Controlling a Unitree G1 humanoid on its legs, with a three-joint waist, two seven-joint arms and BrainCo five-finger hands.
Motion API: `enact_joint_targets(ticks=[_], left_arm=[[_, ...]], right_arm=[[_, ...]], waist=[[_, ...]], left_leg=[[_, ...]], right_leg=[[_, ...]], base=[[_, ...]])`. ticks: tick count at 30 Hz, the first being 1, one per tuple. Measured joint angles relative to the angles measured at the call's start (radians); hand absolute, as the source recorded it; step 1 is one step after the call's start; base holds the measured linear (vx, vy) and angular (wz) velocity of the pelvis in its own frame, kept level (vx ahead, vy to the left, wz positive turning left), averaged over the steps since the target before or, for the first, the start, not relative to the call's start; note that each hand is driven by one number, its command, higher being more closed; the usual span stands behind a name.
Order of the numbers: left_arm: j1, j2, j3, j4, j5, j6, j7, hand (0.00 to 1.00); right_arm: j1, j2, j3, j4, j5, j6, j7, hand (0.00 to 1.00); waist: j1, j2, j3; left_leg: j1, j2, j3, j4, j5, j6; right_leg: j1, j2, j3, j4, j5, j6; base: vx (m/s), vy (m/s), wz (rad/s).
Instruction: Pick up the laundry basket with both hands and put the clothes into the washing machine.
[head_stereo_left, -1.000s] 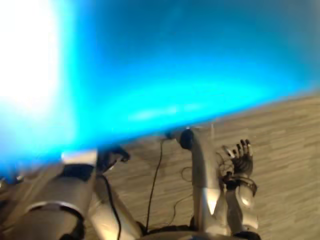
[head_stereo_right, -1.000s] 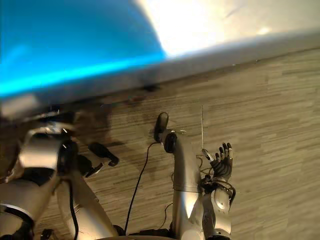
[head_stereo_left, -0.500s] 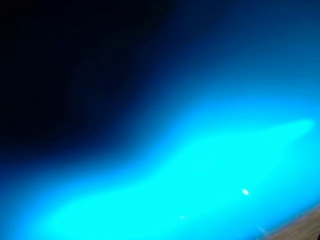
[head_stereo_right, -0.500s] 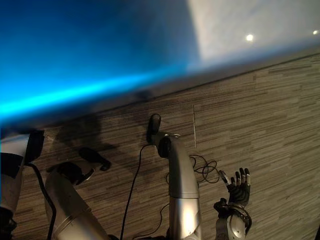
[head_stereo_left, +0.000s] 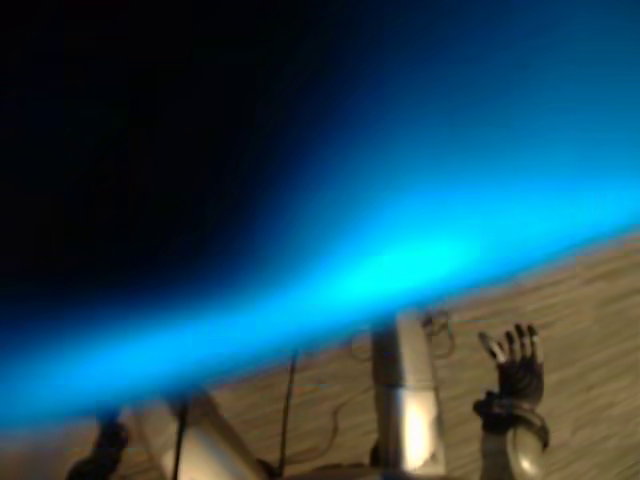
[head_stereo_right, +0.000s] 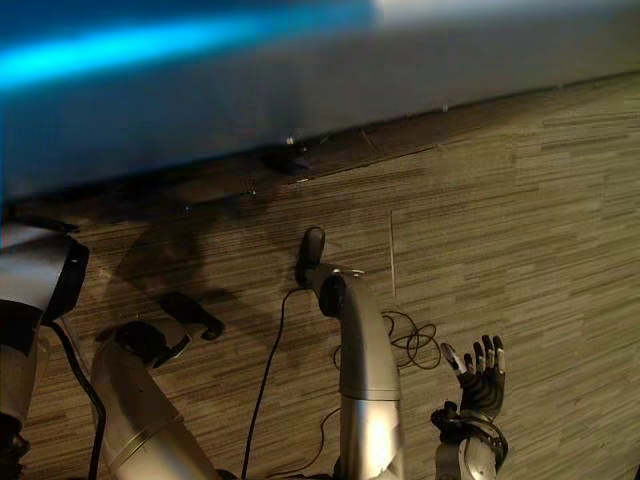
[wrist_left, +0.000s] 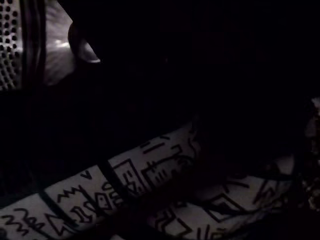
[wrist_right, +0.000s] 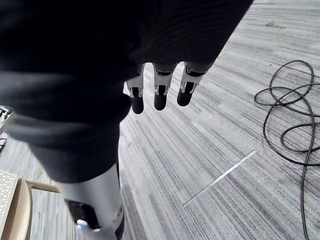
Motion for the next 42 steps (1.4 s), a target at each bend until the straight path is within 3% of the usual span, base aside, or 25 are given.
enact_joint_targets(ticks=[6, 10, 19, 22, 28, 34, 42], left_arm=[[-0.001, -0.009, 0.014, 0.034, 0.095, 0.043, -0.061, 0.0], [-0.004, -0.041, 0.113, 0.063, 0.115, 0.055, -0.102, 0.0], [0.164, -0.16, 0.335, 0.072, 0.123, 0.072, -0.104, 0.0], [0.235, -0.174, 0.407, 0.07, 0.123, 0.089, -0.102, 0.0], [0.339, -0.199, 0.521, 0.073, 0.121, 0.114, -0.101, 0.0], [0.405, -0.232, 0.522, 0.075, 0.131, 0.129, -0.102, 0.0], [0.483, -0.28, 0.348, 0.043, 0.421, 0.143, -0.154, 0.0]], right_arm=[[0.0, 0.0, 0.002, 0.02, 0.042, 0.015, 0.033, 0.0], [0.0, 0.0, 0.009, 0.021, 0.058, 0.037, 0.042, 0.0], [-0.003, -0.002, 0.032, 0.034, 0.049, 0.044, 0.054, 0.0], [-0.003, -0.002, 0.034, 0.035, 0.038, 0.05, 0.053, 0.0], [-0.009, -0.003, 0.035, 0.031, 0.019, 0.056, 0.054, 0.0], [-0.012, -0.006, 0.036, 0.031, 0.001, 0.068, 0.053, 0.0], [-0.038, -0.02, 0.032, 0.001, -0.017, 0.072, 0.053, 0.0]], waist=[[0.001, 0.011, -0.006], [0.001, 0.012, -0.006], [0.004, 0.016, -0.009], [0.025, 0.022, -0.013], [0.029, 0.02, -0.015], [0.029, 0.011, -0.031], [0.031, 0.008, -0.044]], left_leg=[[-0.024, 0.004, -0.025, 0.012, 0.002, 0.002], [-0.035, 0.018, -0.049, 0.024, 0.002, 0.002], [0.027, 0.006, -0.087, -0.013, 0.012, 0.0], [0.044, -0.002, -0.088, -0.046, 0.028, -0.002], [0.053, -0.009, -0.105, -0.068, 0.033, -0.004], [0.075, -0.009, -0.097, -0.091, 0.032, -0.004], [0.109, -0.029, -0.096, -0.112, 0.032, 0.0]], right_leg=[[0.0, 0.0, -0.015, 0.002, 0.003, -0.005], [0.015, 0.013, -0.029, -0.007, 0.015, -0.01], [0.135, 0.013, -0.075, -0.058, 0.018, -0.009], [0.168, 0.015, -0.09, -0.092, 0.022, -0.006], [0.213, 0.019, -0.116, -0.138, 0.034, 0.004], [0.254, 0.04, -0.118, -0.211, 0.068, 0.02], [0.289, 0.033, -0.12, -0.224, 0.073, 0.026]], base=[[-0.04, -0.009, -0.01], [-0.06, -0.007, -0.09], [-0.05, 0.004, 0.07], [-0.04, 0.006, 0.13], [-0.01, 0.022, 0.05], [-0.03, 0.052, -0.06], [-0.04, 0.032, 0.05]])
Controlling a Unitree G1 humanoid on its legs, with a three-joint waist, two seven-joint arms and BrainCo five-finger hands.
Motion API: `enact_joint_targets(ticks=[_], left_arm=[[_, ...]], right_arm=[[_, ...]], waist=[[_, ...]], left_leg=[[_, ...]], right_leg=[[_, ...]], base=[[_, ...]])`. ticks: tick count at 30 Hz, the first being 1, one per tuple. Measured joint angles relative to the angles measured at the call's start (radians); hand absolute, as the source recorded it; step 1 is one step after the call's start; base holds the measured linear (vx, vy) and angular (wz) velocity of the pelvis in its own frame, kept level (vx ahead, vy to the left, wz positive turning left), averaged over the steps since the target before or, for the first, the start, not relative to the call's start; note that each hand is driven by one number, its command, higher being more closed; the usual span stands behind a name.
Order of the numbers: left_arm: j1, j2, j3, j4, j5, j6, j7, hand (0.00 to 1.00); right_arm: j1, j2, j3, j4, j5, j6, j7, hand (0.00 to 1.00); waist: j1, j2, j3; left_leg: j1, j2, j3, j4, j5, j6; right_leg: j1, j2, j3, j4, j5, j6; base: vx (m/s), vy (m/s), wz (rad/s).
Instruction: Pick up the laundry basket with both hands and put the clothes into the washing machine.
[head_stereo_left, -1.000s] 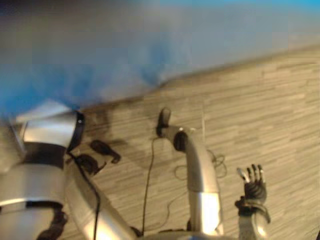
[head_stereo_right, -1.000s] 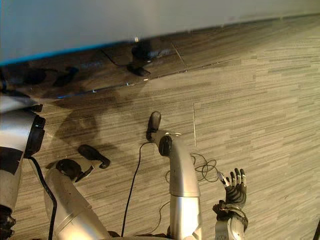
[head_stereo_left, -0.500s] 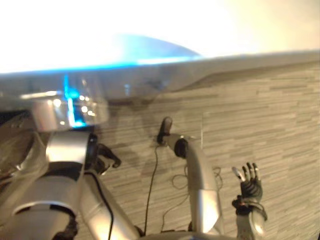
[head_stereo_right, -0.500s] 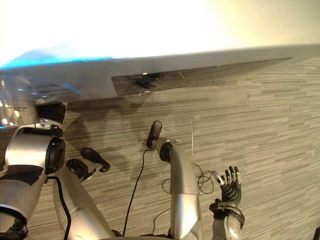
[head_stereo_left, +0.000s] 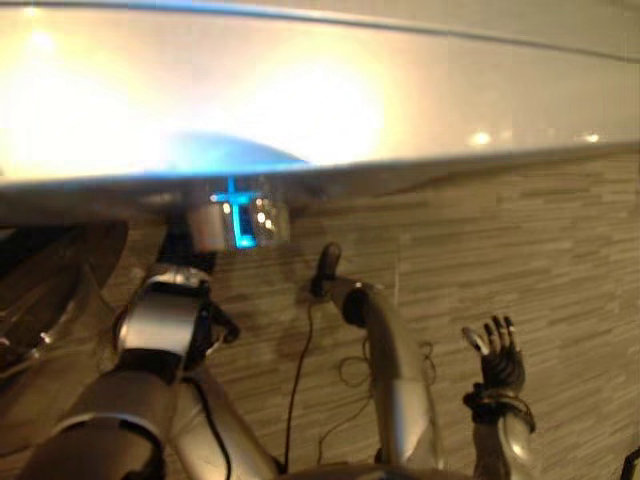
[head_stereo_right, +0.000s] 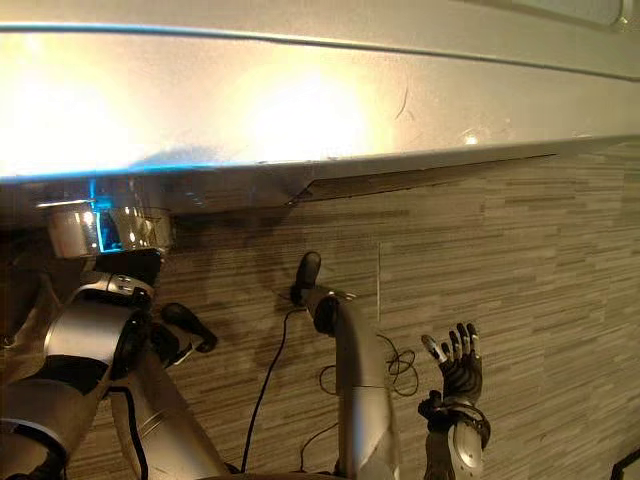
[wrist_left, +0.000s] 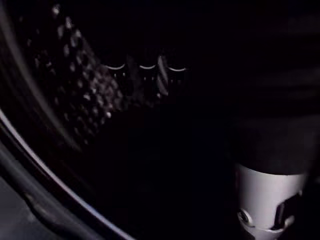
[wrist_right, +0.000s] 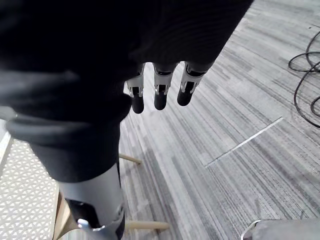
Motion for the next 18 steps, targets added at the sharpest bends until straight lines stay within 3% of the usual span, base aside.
enact_joint_targets(ticks=[5, 10, 14, 18], left_arm=[[0.132, -0.056, -0.038, -0.133, 0.017, -0.017, -0.006, 0.0], [0.442, -0.127, 0.004, -0.175, -0.013, -0.051, 0.012, 0.0], [0.634, -0.17, 0.034, -0.157, -0.067, -0.059, 0.023, 0.0], [0.833, -0.266, 0.093, -0.086, -0.149, -0.099, 0.034, 0.0]], right_arm=[[-0.025, -0.018, -0.009, 0.007, 0.0, 0.0, -0.016, 0.0], [-0.063, -0.029, -0.049, 0.098, -0.018, 0.002, -0.051, 0.0], [-0.098, -0.056, -0.048, 0.22, -0.06, 0.023, -0.069, 0.0], [-0.107, -0.065, -0.05, 0.366, -0.093, 0.046, -0.071, 0.0]], waist=[[0.014, 0.003, -0.001], [0.029, 0.023, -0.009], [0.061, 0.052, -0.025], [0.079, 0.094, -0.094]], left_leg=[[0.086, -0.037, 0.016, -0.051, 0.014, 0.0], [0.281, -0.144, 0.059, -0.185, 0.063, 0.004], [0.454, -0.217, 0.094, -0.312, 0.108, 0.001], [0.671, -0.282, 0.128, -0.461, 0.15, -0.01]], right_leg=[[0.069, -0.025, -0.001, -0.012, -0.004, 0.006], [0.223, -0.094, 0.002, -0.039, -0.015, 0.024], [0.371, -0.127, 0.008, -0.102, -0.028, 0.044], [0.56, -0.144, 0.003, -0.187, -0.03, 0.063]], base=[[-0.03, 0.008, 0.25], [0.0, -0.009, 0.55], [0.04, -0.036, 0.48], [0.07, -0.025, 0.25]])
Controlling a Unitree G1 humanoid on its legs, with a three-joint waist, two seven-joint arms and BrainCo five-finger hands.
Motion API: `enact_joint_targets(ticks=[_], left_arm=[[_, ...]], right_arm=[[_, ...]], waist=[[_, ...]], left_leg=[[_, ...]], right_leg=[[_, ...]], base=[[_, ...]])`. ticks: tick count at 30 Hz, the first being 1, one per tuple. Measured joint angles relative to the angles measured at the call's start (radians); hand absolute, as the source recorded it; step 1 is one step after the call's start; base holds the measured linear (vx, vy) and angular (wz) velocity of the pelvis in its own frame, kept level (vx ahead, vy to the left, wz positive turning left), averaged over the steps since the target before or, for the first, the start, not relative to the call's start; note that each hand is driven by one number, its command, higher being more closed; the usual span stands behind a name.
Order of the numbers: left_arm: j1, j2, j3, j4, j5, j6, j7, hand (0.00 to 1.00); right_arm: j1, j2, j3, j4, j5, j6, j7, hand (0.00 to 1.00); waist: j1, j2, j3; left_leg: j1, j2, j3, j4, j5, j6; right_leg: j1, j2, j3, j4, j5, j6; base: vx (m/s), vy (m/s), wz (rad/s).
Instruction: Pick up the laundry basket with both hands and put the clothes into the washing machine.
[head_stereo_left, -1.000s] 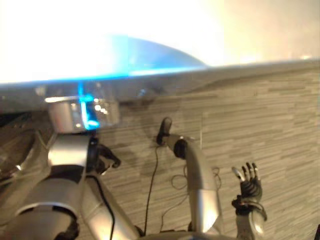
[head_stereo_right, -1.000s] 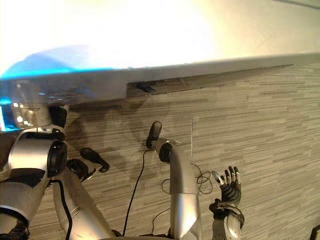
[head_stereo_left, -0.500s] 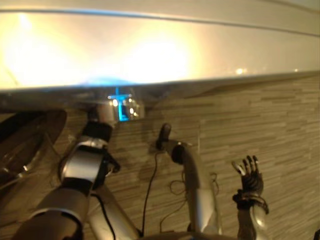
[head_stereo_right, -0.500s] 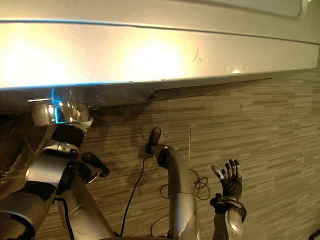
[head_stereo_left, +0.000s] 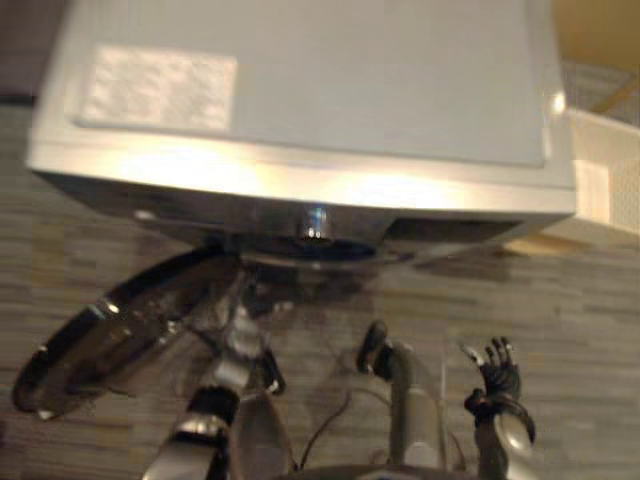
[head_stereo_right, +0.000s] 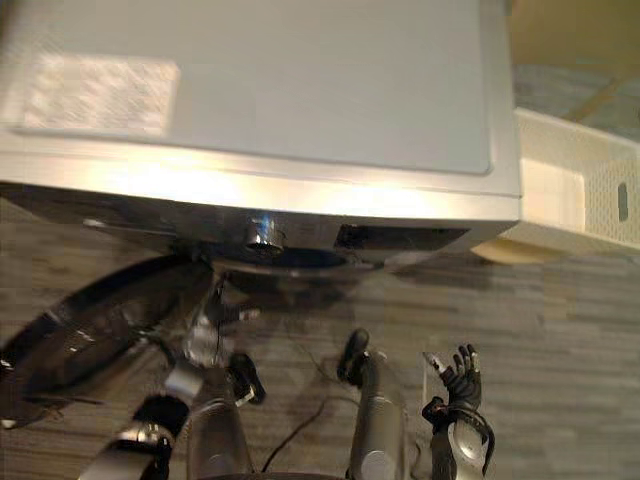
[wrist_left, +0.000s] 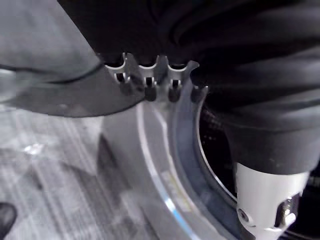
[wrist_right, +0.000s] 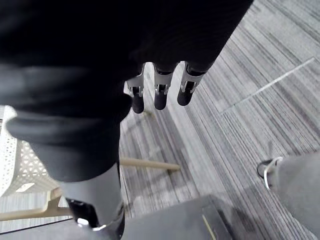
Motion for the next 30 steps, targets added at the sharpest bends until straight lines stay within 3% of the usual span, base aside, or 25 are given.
enact_joint_targets(ticks=[5, 6, 7, 11, 17, 21, 26, 27, 28, 29, 30], left_arm=[[0.149, -0.05, 0.046, 0.12, -0.097, -0.032, -0.009, 0.0], [0.191, -0.054, 0.046, 0.171, -0.113, -0.042, -0.025, 0.0], [0.21, -0.056, 0.046, 0.18, -0.118, -0.047, -0.026, 0.0], [0.218, -0.058, 0.045, 0.163, -0.119, -0.067, -0.021, 0.0], [0.357, -0.077, 0.084, -0.234, -0.211, -0.092, 0.013, 0.0], [0.419, -0.079, 0.125, -0.401, -0.229, -0.11, 0.021, 0.0], [0.493, -0.096, 0.226, -0.526, -0.229, -0.111, 0.026, 0.0], [0.516, -0.115, 0.233, -0.553, -0.229, -0.113, 0.026, 0.0], [0.523, -0.131, 0.233, -0.562, -0.229, -0.113, 0.026, 0.0], [0.528, -0.158, 0.235, -0.564, -0.229, -0.114, 0.026, 0.0], [0.538, -0.167, 0.226, -0.57, -0.229, -0.114, 0.024, 0.0]], right_arm=[[-0.008, -0.005, -0.05, 0.224, -0.027, 0.02, 0.006, 0.0], [-0.04, -0.029, -0.104, 0.393, -0.05, 0.041, 0.006, 0.0], [-0.043, -0.035, -0.118, 0.447, -0.066, 0.045, 0.007, 0.0], [-0.049, -0.033, -0.133, 0.512, -0.077, 0.055, 0.006, 0.0], [-0.071, -0.032, -0.116, 0.565, -0.081, 0.057, 0.003, 0.0], [-0.092, -0.033, -0.052, 0.57, -0.084, 0.058, 0.007, 0.0], [-0.126, -0.044, 0.075, 0.57, -0.105, 0.057, 0.014, 0.0], [-0.13, -0.061, 0.111, 0.57, -0.11, 0.054, 0.026, 0.0], [-0.132, -0.077, 0.126, 0.569, -0.117, 0.054, 0.029, 0.0], [-0.147, -0.101, 0.146, 0.575, -0.136, 0.055, 0.032, 0.0], [-0.157, -0.112, 0.148, 0.575, -0.148, 0.055, 0.033, 0.0]], waist=[[-0.006, 0.015, -0.104], [-0.026, 0.034, -0.133], [-0.028, 0.046, -0.141], [-0.029, 0.063, -0.175], [-0.025, 0.069, -0.209], [-0.023, 0.08, -0.222], [0.001, 0.078, -0.216], [0.002, 0.087, -0.212], [0.001, 0.113, -0.209], [0.002, 0.136, -0.206], [0.005, 0.145, -0.205]], left_leg=[[0.183, -0.087, 0.034, -0.228, 0.082, -0.018], [0.267, -0.137, 0.032, -0.385, 0.157, -0.023], [0.323, -0.156, 0.031, -0.462, 0.2, -0.021], [0.4, -0.188, 0.0, -0.563, 0.243, -0.02], [0.48, -0.222, -0.024, -0.602, 0.246, -0.016], [0.521, -0.217, -0.033, -0.599, 0.245, -0.016], [0.484, -0.132, -0.072, -0.444, 0.203, -0.024], [0.458, -0.117, -0.089, -0.432, 0.193, -0.015], [0.446, -0.102, -0.102, -0.44, 0.169, 0.006], [0.42, -0.085, -0.121, -0.443, 0.171, -0.021], [0.399, -0.085, -0.117, -0.467, 0.168, 0.033]], right_leg=[[0.139, -0.009, -0.008, -0.127, 0.02, 0.027], [0.218, -0.002, -0.036, -0.235, 0.061, 0.037], [0.275, 0.012, -0.053, -0.305, 0.091, 0.04], [0.384, 0.044, -0.091, -0.44, 0.152, 0.053], [0.526, 0.058, -0.113, -0.599, 0.225, 0.075], [0.584, 0.074, -0.115, -0.635, 0.233, 0.073], [0.626, 0.131, -0.106, -0.657, 0.211, 0.049], [0.623, 0.148, -0.112, -0.662, 0.205, 0.05], [0.624, 0.162, -0.118, -0.657, 0.206, 0.049], [0.585, 0.168, -0.121, -0.589, 0.198, 0.034], [0.553, 0.163, -0.142, -0.551, 0.169, 0.022]], base=[[0.08, -0.043, 0.16], [0.12, -0.043, 0.31], [0.12, -0.031, 0.31], [0.07, 0.029, 0.15], [0.03, 0.042, 0.08], [-0.01, -0.009, 0.0], [-0.11, -0.077, -0.05], [-0.18, -0.06, 0.16], [-0.14, -0.06, 0.39], [-0.13, -0.034, 0.49], [-0.08, -0.057, 0.72]])
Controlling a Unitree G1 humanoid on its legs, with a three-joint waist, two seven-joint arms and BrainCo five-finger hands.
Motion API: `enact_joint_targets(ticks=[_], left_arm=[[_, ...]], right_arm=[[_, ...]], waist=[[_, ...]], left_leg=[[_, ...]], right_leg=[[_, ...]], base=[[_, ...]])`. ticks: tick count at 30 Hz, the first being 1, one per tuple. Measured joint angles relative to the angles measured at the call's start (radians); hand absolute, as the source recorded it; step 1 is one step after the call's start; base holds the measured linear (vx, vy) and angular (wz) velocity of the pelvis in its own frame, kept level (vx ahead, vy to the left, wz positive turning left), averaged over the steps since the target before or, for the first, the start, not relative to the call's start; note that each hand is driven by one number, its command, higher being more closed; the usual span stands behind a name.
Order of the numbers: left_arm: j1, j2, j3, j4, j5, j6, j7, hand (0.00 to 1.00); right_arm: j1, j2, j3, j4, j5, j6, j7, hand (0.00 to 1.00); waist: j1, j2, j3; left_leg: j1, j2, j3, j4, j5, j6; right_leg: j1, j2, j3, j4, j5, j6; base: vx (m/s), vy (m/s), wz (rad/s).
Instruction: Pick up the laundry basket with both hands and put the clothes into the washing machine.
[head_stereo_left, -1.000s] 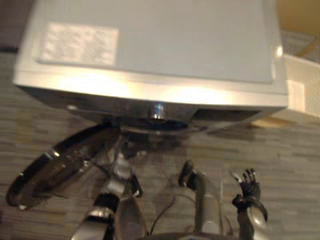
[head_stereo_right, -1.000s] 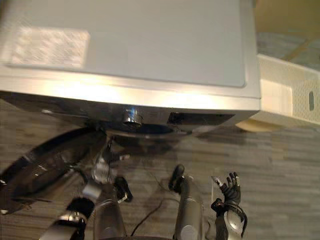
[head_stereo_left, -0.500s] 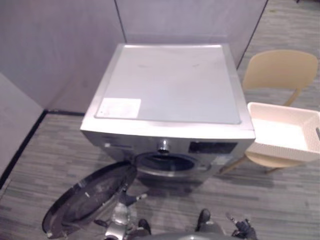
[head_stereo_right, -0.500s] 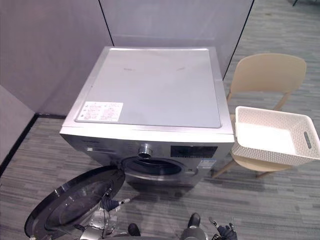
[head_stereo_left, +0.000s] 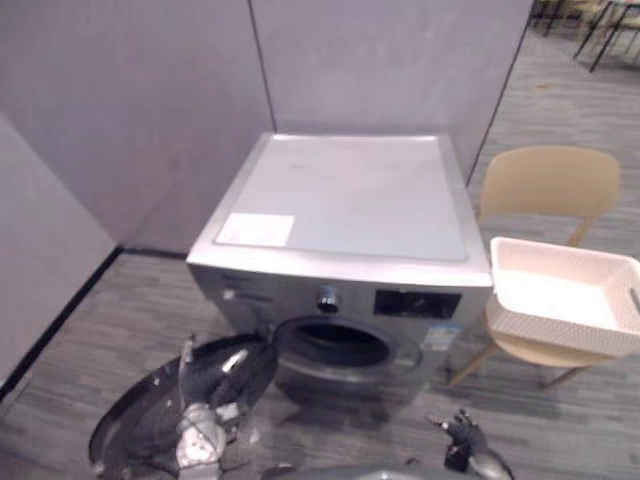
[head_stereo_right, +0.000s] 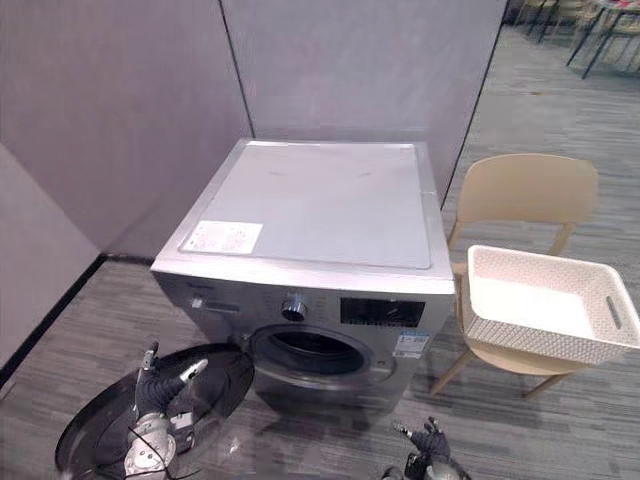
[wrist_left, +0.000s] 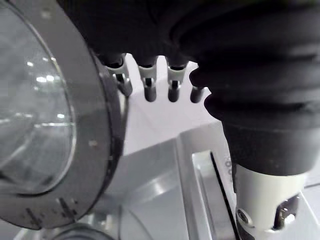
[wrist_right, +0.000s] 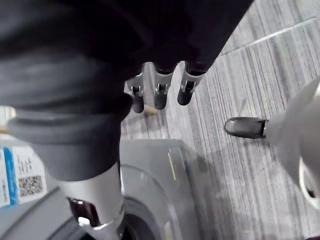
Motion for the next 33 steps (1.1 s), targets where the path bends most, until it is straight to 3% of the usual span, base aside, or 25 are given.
enact_joint_targets(ticks=[1, 2, 3, 4, 5, 6, 7, 8, 10, 11, 13, 15, 17, 18, 24, 27, 29, 30, 31, 32, 33], left_arm=[[0.006, 0.007, -0.002, 0.0, 0.0, 0.001, -0.004, 0.0], [0.006, 0.015, -0.001, -0.015, -0.001, 0.0, -0.004, 0.0], [0.001, 0.01, -0.005, -0.022, -0.001, 0.0, -0.005, 0.0], [0.004, -0.001, -0.034, -0.051, 0.0, -0.002, -0.008, 0.0], [0.015, -0.005, -0.06, -0.07, 0.001, -0.004, -0.013, 0.0], [-0.016, 0.003, -0.072, -0.088, 0.003, -0.008, -0.022, 0.0], [-0.04, 0.003, -0.064, -0.115, 0.003, -0.015, -0.02, 0.0], [-0.041, 0.004, -0.064, -0.124, 0.003, -0.016, -0.019, 0.0], [-0.056, 0.006, -0.088, -0.147, 0.005, -0.02, -0.013, 0.0], [-0.072, 0.007, -0.111, -0.159, 0.016, -0.02, -0.003, 0.0], [-0.089, 0.008, -0.138, -0.183, 0.034, -0.02, -0.002, 0.0], [-0.124, 0.012, -0.148, -0.187, 0.052, -0.019, -0.002, 0.0], [-0.127, 0.02, -0.151, -0.187, 0.064, -0.017, -0.001, 0.0], [-0.127, 0.02, -0.151, -0.187, 0.069, -0.017, -0.001, 0.0], [-0.14, 0.019, -0.152, -0.188, 0.106, -0.02, 0.018, 0.0], [-0.139, 0.018, -0.147, -0.186, 0.12, -0.019, 0.02, 0.0], [-0.139, 0.022, -0.128, -0.185, 0.123, -0.018, 0.023, 0.0], [-0.144, 0.019, -0.115, -0.175, 0.124, -0.018, 0.025, 0.0], [-0.148, 0.019, -0.105, -0.166, 0.124, -0.017, 0.028, 0.0], [-0.155, 0.021, -0.099, -0.153, 0.123, -0.017, 0.037, 0.0], [-0.177, 0.041, -0.089, -0.126, 0.122, -0.014, 0.044, 0.0]], right_arm=[[-0.012, 0.001, 0.003, 0.003, -0.003, -0.001, -0.001, 0.0], [-0.021, 0.009, 0.0, 0.008, -0.005, -0.003, -0.001, 0.0], [-0.032, 0.007, -0.006, 0.014, -0.005, -0.005, 0.0, 0.0], [-0.042, -0.021, -0.01, 0.014, -0.001, -0.006, -0.007, 0.0], [-0.044, -0.055, -0.012, 0.013, 0.006, -0.005, -0.009, 0.0], [-0.044, -0.065, -0.017, 0.015, 0.007, -0.001, -0.009, 0.0], [-0.056, -0.044, -0.043, 0.027, 0.008, -0.006, -0.008, 0.0], [-0.067, -0.04, -0.047, 0.031, 0.012, -0.009, -0.009, 0.0], [-0.078, -0.036, -0.054, 0.034, 0.028, -0.019, -0.021, 0.0], [-0.083, -0.032, -0.056, 0.033, 0.042, -0.022, -0.026, 0.0], [-0.092, -0.024, -0.07, 0.033, 0.049, -0.022, -0.028, 0.0], [-0.095, -0.007, -0.105, 0.035, 0.055, -0.021, -0.029, 0.0], [-0.08, 0.025, -0.106, 0.036, 0.066, -0.019, -0.029, 0.0], [-0.061, 0.032, -0.106, 0.036, 0.067, -0.019, -0.03, 0.0], [0.034, 0.04, -0.105, 0.033, 0.082, -0.018, -0.03, 0.0], [0.086, 0.066, -0.13, -0.009, 0.083, -0.018, -0.031, 0.0], [0.114, 0.082, -0.145, -0.055, 0.08, -0.021, -0.029, 0.0], [0.131, 0.094, -0.166, -0.076, 0.078, -0.021, -0.027, 0.0], [0.14, 0.106, -0.186, -0.084, 0.08, -0.022, -0.027, 0.0], [0.143, 0.113, -0.201, -0.084, 0.082, -0.022, -0.025, 0.0], [0.154, 0.123, -0.225, -0.067, 0.083, -0.02, -0.024, 0.0]], waist=[[0.001, -0.024, 0.0], [0.0, -0.064, 0.004], [0.001, -0.058, 0.013], [0.023, -0.023, 0.022], [0.021, 0.02, 0.026], [0.003, 0.022, 0.028], [0.007, -0.006, 0.033], [0.013, -0.005, 0.031], [0.013, 0.0, 0.028], [0.01, 0.001, 0.027], [0.003, 0.007, 0.022], [-0.009, 0.006, 0.017], [-0.009, -0.041, 0.013], [-0.01, -0.052, 0.007], [-0.035, -0.053, 0.0], [-0.032, -0.076, 0.006], [-0.033, -0.084, 0.01], [-0.035, -0.086, 0.006], [-0.038, -0.093, -0.001], [-0.039, -0.089, -0.005], [-0.044, -0.112, -0.002]], left_leg=[[-0.013, -0.012, 0.044, -0.011, -0.061, 0.108], [-0.041, -0.014, 0.103, 0.071, -0.073, 0.127], [-0.086, 0.014, 0.139, 0.192, -0.066, 0.126], [-0.142, 0.046, 0.182, 0.391, -0.061, 0.127], [-0.155, 0.064, 0.222, 0.402, 0.042, 0.139], [-0.139, 0.025, 0.245, 0.265, 0.082, 0.122], [-0.087, 0.017, 0.32, 0.291, 0.029, 0.143], [-0.063, 0.036, 0.361, 0.352, -0.01, 0.14], [0.062, 0.033, 0.373, 0.35, -0.053, 0.058], [0.126, 0.009, 0.34, 0.265, -0.068, -0.028], [0.22, -0.03, 0.291, 0.038, -0.049, -0.089], [0.26, -0.068, 0.287, -0.16, -0.049, -0.1], [0.258, -0.109, 0.286, -0.186, -0.025, -0.08], [0.257, -0.124, 0.287, -0.182, -0.023, -0.071], [0.222, -0.194, 0.293, -0.148, -0.043, -0.014], [0.228, -0.197, 0.307, -0.149, -0.039, -0.007], [0.23, -0.177, 0.321, -0.154, -0.035, -0.001], [0.216, -0.147, 0.329, -0.15, -0.034, 0.001], [0.202, -0.126, 0.331, -0.143, -0.031, 0.003], [0.19, -0.111, 0.327, -0.135, -0.031, 0.002], [0.171, -0.086, 0.306, -0.126, -0.028, -0.004]], right_leg=[[-0.021, 0.007, 0.026, 0.001, -0.011, -0.011], [-0.021, -0.006, 0.034, -0.017, -0.03, -0.057], [-0.025, -0.009, 0.003, -0.019, -0.019, -0.074], [-0.044, -0.005, -0.047, 0.01, -0.024, -0.091], [-0.05, 0.015, -0.087, 0.05, -0.05, -0.083], [-0.047, -0.009, -0.156, 0.056, -0.073, -0.089], [-0.042, -0.03, -0.233, 0.024, -0.06, -0.094], [-0.03, -0.028, -0.25, 0.026, -0.058, -0.101], [0.003, -0.01, -0.333, 0.009, -0.052, -0.11], [0.004, 0.004, -0.369, 0.007, -0.051, -0.11], [-0.018, 0.029, -0.409, 0.013, -0.045, -0.12], [-0.064, 0.025, -0.438, 0.052, -0.042, -0.124], [-0.08, -0.015, -0.43, 0.067, -0.02, -0.138], [-0.082, -0.03, -0.421, 0.065, -0.005, -0.134], [-0.103, -0.095, -0.365, 0.039, 0.097, -0.101], [-0.105, -0.107, -0.361, 0.049, 0.112, -0.105], [-0.125, -0.103, -0.329, 0.082, 0.142, -0.074], [-0.155, -0.08, -0.227, 0.107, 0.177, -0.064], [-0.182, -0.064, -0.111, 0.148, 0.166, -0.061], [-0.205, -0.058, -0.045, 0.204, 0.135, -0.056], [-0.231, -0.053, 0.038, 0.315, 0.066, -0.044]], base=[[-0.02, -0.054, 0.76], [0.02, -0.112, 0.79], [0.0, -0.121, 0.79], [-0.04, -0.155, 0.92], [-0.06, -0.115, 1.72], [-0.07, -0.075, 2.04], [-0.08, -0.076, 1.87], [-0.04, -0.117, 1.18], [-0.07, -0.097, 1.19], [-0.12, -0.019, 1.15], [-0.18, 0.112, 0.72], [-0.22, 0.18, 0.42], [-0.22, 0.092, 0.05], [-0.24, 0.099, -0.02], [-0.17, 0.12, -0.01], [-0.09, 0.033, -0.07], [-0.09, -0.008, -0.18], [-0.08, -0.043, -0.21], [-0.05, -0.065, -0.14], [0.0, -0.108, 0.07], [0.02, -0.123, 0.19]])
